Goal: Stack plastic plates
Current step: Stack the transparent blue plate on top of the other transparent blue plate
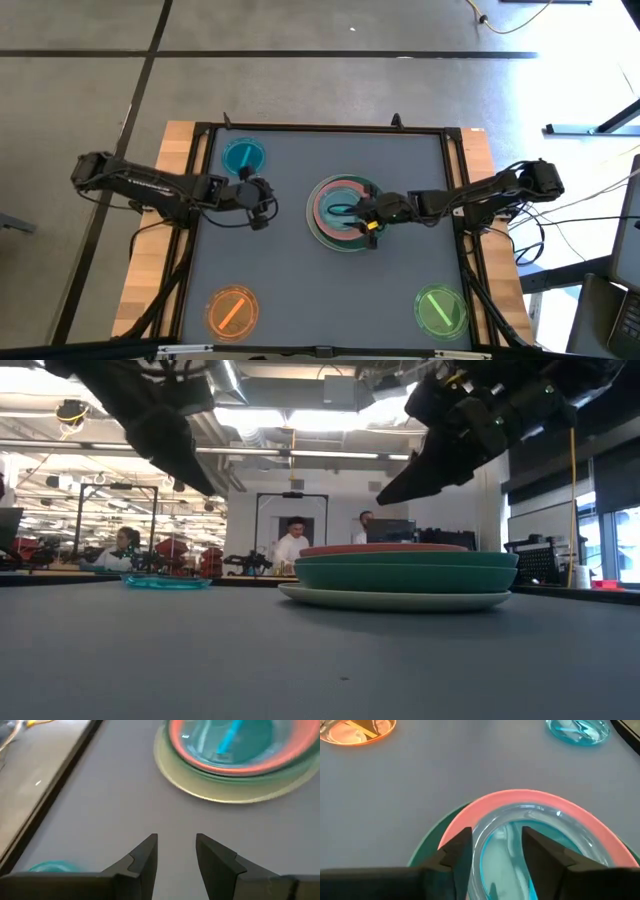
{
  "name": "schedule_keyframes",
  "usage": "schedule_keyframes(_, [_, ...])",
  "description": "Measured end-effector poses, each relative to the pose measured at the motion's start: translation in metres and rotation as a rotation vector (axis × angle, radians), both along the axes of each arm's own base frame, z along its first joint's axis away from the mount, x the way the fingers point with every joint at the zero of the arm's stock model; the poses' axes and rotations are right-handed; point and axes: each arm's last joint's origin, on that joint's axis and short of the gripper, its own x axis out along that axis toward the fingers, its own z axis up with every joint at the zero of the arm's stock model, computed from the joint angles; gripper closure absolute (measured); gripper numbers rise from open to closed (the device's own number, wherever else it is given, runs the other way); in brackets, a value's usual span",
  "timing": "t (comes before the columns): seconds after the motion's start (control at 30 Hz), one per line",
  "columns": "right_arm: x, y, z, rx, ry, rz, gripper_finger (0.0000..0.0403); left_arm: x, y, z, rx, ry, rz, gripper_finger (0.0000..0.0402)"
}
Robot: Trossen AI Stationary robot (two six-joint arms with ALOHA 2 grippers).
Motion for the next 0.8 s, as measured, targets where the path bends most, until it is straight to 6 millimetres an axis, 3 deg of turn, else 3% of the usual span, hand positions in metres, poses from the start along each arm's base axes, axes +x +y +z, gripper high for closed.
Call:
schedule_keyframes(0.17, [0.001,0.000,0.001,-0.023,0.003,0.014,0.0224,-0.005,0.021,-0.012,-0.013,0.024,0.123,0.0274])
schedule_keyframes(0.43, [0.001,-0.001,0.001,-0.103,0.005,0.033,0.0223,-0.029,0.050,-0.053,-0.034,0.112,0.302,0.0274])
schedule_keyframes(0.8, [0.001,-0.004,0.003,-0.209,-0.010,-0.018,0.0223,-0.051,0.081,-0.084,0.004,0.114,0.392,0.0274])
